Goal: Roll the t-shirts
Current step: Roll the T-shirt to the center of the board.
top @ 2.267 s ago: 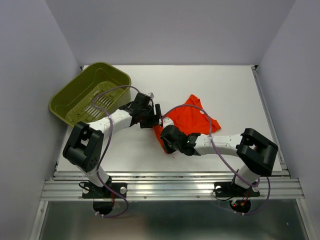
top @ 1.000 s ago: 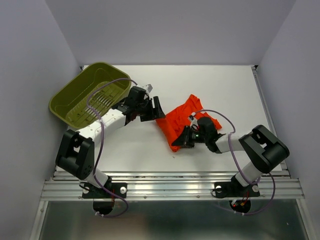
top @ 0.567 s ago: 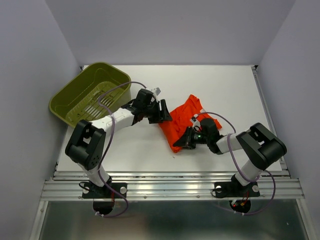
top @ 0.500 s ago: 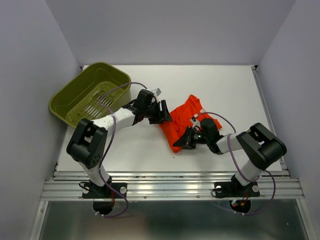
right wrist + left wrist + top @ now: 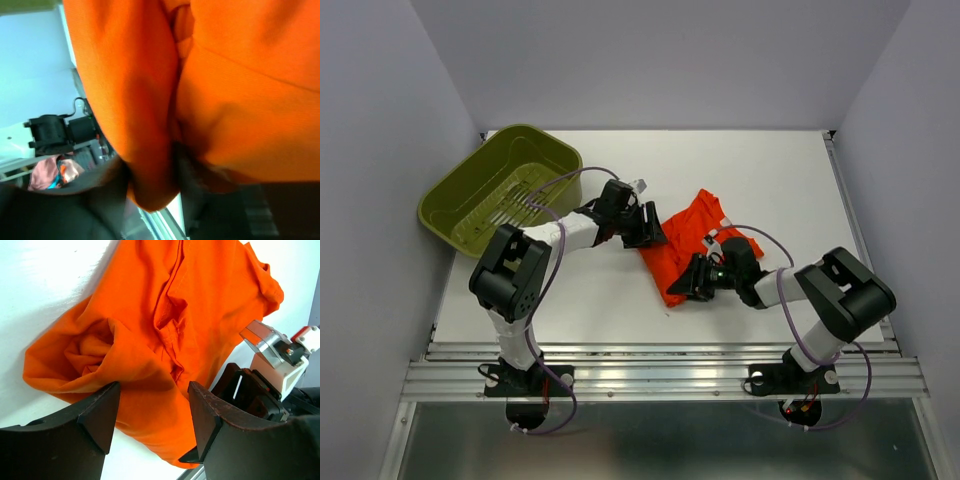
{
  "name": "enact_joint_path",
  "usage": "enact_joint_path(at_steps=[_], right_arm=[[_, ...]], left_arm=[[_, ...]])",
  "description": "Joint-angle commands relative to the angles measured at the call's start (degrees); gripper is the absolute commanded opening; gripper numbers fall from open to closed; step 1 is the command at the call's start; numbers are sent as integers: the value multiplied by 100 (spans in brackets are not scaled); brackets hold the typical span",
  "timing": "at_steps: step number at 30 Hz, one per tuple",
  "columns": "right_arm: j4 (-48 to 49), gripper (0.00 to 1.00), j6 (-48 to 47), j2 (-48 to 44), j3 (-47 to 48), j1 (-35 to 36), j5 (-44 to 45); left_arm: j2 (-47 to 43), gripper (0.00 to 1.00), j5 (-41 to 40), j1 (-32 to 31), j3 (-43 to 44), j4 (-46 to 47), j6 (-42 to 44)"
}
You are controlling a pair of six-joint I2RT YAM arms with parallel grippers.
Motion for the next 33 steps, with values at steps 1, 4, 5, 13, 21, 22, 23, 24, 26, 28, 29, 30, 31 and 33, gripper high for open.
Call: enact_joint_path(at_steps=[1, 4, 5, 13, 21, 22, 23, 24, 26, 28, 29, 30, 31, 33], right_arm=[[-823, 53, -617, -440, 209, -36, 253], [-1271, 65, -776, -748, 253, -36, 376], [-1351, 66, -794, -749, 253, -36, 403], [-3099, 72, -1311, -1987, 454, -36, 1079], [-4401, 63, -1857, -2665, 1218, 34, 1940], [-4419, 59, -1910, -2648, 1316, 87, 1984], [-4428, 54, -2006, -2561, 1412, 139, 2011], [-4454, 46, -2051, -2490, 1614, 271, 2046], [-4489, 32, -2209, -2236, 1799, 473, 2142], [-4498, 26, -2314, -2051, 2045, 814, 2187], [-4498, 22, -2384, -1867, 2116, 895, 2178], [-4472, 21, -2402, -1779, 2151, 965, 2109], [-4446, 20, -2420, -1699, 2178, 1018, 2047], [-4384, 19, -2394, -1549, 2126, 1019, 2020]], left_arm=[[22, 67, 102, -29, 274, 244, 9], [31, 67, 111, -29, 291, 253, 1], [31, 67, 120, -29, 300, 253, 1], [22, 67, 190, -20, 370, 209, 36], [22, 66, 208, -20, 440, 147, 88], [31, 66, 216, -29, 449, 138, 89], [40, 66, 208, -29, 467, 130, 89], [40, 66, 208, -20, 467, 129, 97], [66, 66, 190, -29, 467, 121, 97], [84, 66, 190, -20, 493, 112, 89], [101, 66, 190, -20, 485, 112, 89], [110, 66, 190, -29, 493, 112, 80], [128, 66, 190, -20, 493, 112, 80], [163, 66, 190, -29, 520, 112, 80]])
